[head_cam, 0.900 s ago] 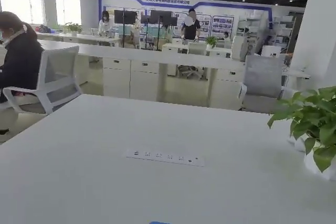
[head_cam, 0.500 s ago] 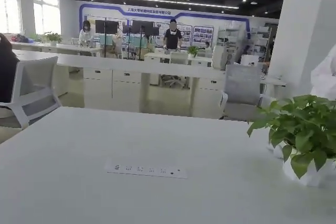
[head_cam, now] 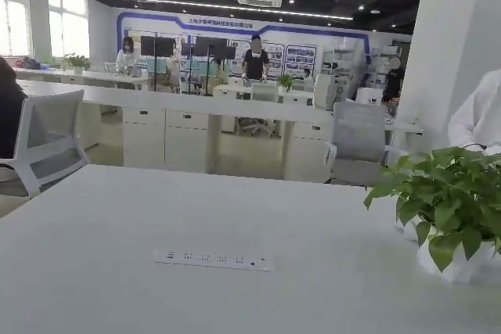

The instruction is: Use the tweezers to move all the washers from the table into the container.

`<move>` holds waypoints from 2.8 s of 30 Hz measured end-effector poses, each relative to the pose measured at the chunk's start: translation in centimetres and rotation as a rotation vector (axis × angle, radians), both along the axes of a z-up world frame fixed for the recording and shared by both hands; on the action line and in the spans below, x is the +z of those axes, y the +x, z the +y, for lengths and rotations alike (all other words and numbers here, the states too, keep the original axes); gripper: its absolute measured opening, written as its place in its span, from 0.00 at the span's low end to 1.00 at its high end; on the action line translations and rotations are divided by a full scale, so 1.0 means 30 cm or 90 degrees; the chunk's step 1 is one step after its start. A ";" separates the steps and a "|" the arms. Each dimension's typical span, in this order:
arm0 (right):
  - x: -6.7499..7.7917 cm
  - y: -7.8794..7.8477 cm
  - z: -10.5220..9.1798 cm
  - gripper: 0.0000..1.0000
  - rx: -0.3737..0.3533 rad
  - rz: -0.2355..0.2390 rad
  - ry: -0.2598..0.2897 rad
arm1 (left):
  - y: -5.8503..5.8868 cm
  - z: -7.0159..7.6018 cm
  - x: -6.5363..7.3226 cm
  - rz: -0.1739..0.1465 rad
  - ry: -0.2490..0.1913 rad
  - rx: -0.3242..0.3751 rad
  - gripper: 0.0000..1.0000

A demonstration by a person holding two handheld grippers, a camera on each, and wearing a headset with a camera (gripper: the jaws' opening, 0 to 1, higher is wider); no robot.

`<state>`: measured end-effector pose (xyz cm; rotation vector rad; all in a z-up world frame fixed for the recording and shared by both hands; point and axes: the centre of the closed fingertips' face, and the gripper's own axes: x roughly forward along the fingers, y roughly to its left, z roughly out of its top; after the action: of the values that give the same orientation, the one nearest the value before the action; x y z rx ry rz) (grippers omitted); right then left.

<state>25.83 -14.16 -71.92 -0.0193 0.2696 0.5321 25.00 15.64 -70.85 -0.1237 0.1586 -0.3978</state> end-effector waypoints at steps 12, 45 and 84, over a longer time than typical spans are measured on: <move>0.010 -0.016 0.024 0.73 0.019 -0.009 -0.009 | -0.003 0.007 0.008 -0.008 0.004 0.008 0.91; 0.010 -0.010 0.005 0.69 0.000 -0.011 -0.008 | -0.005 -0.011 -0.015 0.011 0.020 -0.011 0.89; -0.266 -0.138 0.468 0.25 0.406 0.175 -0.251 | -0.196 -0.140 -0.456 0.335 0.375 -0.484 0.14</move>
<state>21.67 -0.13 -79.91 -0.4290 0.6431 1.1110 19.13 11.43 -84.52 0.4356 0.8459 -1.0531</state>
